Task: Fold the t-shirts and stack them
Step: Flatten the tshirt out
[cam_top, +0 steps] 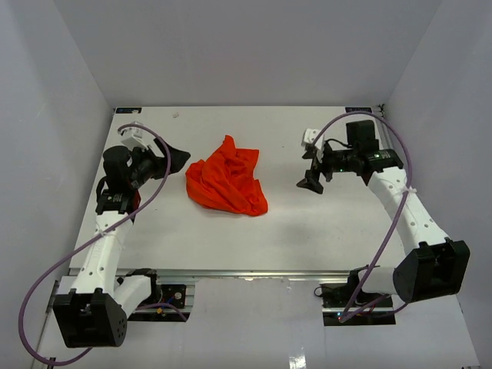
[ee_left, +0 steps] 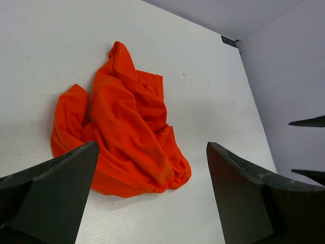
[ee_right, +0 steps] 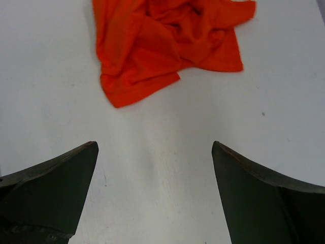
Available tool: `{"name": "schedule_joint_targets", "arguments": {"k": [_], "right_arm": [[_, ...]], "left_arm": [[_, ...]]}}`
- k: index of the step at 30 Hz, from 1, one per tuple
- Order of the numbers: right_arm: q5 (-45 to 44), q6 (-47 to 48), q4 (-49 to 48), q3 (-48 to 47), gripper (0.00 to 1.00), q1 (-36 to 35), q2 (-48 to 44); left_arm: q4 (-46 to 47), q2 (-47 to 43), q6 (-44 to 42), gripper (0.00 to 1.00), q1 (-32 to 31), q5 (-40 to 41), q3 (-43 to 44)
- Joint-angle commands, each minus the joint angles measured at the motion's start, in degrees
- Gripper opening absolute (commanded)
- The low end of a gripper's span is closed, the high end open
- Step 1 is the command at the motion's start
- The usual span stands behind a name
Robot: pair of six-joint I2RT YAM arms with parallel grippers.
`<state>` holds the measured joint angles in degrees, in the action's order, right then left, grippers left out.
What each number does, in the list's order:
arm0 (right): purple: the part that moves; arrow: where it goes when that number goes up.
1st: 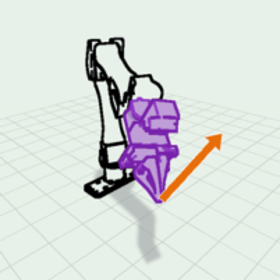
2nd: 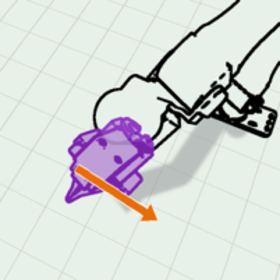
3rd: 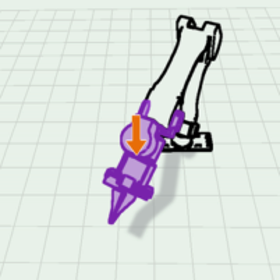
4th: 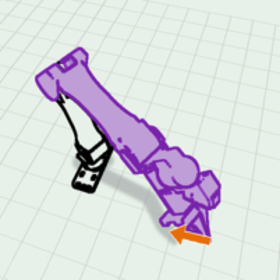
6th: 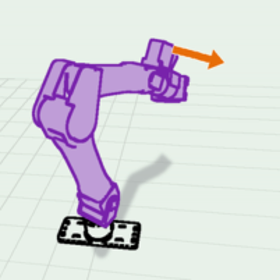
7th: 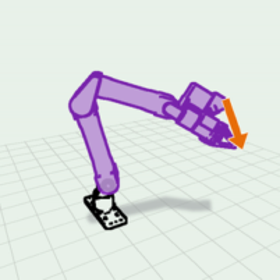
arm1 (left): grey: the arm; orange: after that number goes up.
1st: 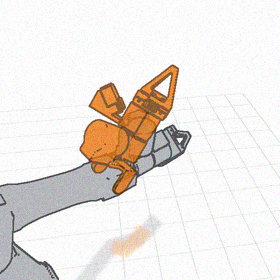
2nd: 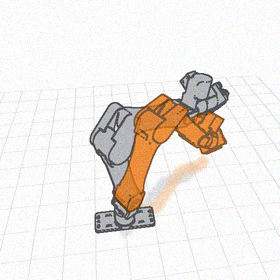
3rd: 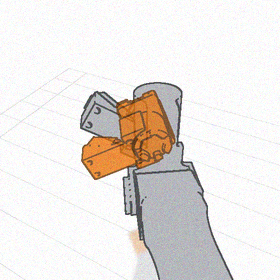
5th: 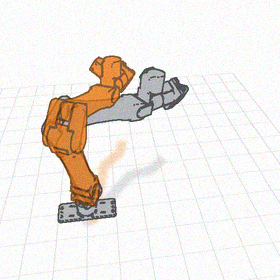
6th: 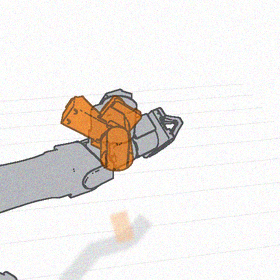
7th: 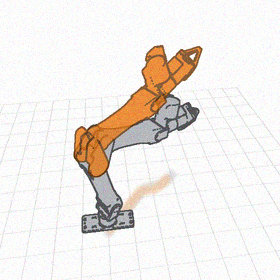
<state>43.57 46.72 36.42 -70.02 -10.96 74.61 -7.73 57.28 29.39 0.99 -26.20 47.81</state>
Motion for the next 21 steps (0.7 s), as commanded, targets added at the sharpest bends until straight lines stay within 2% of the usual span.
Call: {"name": "schedule_joint_targets", "arguments": {"k": [1,7,8,13,16,17,21], "right_arm": [[6.7,15.5,4.5,2.6,1.00,-7.4,0.3],[1.5,23.2,-0.4,7.6,0.98,-19.8,4.0],[0.9,23.6,-1.3,8.0,0.93,-21.3,5.3],[-6.5,22.3,-13.7,11.9,0.83,-30.5,9.0],[-9.5,19.7,-20.0,12.5,0.73,-33.8,12.3],[-10.1,18.9,-21.2,12.1,0.68,-34.6,13.3],[-13.4,16.1,-24.5,9.6,0.57,-37.1,20.0]], "left_arm": [[-0.9,-2.3,0.1,0.98,0.0,-1.8,-1.2],[-3.8,-5.0,0.1,0.98,-0.1,-1.9,-3.6],[-4.9,-5.5,-0.2,0.98,0.0,-1.7,-3.4],[-8.2,-7.4,-1.2,0.98,-0.1,0.0,-3.5],[-9.5,-9.1,-1.3,0.98,-0.1,0.8,-4.1],[-9.8,-9.5,-1.1,0.98,-0.1,1.3,-4.3],[-11.6,-11.5,-1.3,0.98,0.0,2.2,-4.9]]}}
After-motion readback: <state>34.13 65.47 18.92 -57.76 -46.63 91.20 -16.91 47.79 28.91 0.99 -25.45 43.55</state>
